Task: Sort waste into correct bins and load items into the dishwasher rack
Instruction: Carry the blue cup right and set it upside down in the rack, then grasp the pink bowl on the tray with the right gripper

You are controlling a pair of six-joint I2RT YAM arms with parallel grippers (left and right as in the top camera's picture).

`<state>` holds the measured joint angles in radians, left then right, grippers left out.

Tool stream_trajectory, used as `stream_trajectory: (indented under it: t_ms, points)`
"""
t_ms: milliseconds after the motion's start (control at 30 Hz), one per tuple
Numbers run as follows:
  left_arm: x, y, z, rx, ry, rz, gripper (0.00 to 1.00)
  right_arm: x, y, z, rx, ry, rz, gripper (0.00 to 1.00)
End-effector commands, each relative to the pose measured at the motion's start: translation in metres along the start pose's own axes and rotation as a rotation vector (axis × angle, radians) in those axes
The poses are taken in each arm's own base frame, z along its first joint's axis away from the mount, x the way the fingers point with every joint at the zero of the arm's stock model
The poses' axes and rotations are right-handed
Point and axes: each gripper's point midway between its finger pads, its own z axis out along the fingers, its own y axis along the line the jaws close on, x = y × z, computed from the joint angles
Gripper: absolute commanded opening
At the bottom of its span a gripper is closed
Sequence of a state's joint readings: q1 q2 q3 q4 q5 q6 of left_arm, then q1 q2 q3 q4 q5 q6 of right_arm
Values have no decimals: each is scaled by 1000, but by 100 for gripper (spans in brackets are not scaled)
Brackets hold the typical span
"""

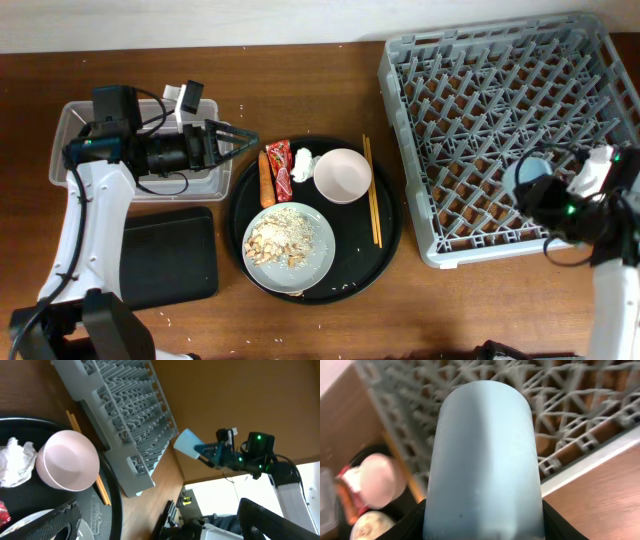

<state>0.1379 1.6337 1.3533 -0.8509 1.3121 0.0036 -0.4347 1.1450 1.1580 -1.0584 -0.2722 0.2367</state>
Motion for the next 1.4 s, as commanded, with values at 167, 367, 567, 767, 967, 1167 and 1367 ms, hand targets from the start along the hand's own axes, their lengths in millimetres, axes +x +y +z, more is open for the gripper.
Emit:
stream_trajectory:
  t_ms: [167,367,567,767,967,1167,1367]
  points:
    - [3,4,-2,-68,6,-9,99,-48,-35,60,197,143,75,42]
    - [5,10,-3,-105,13,-23,99,-26,-45,76,229,271,101,64]
    - [9,9,-3,-107,19,-44,99,-63,-2,31,81,169,27,98]
    - [21,15,-50,-581,-47,29,99,-52,89,-63,-191,-17,-298,98]
    - [40,-64,-187,-1212,-560,171,99,31,197,-59,-422,133,-626,99]
    - [60,-85,-199,-1239,-615,200,99,100,224,87,-90,391,-610,56]
    - [61,-85,-199,-1240,-613,198,99,133,210,198,24,524,-580,44]
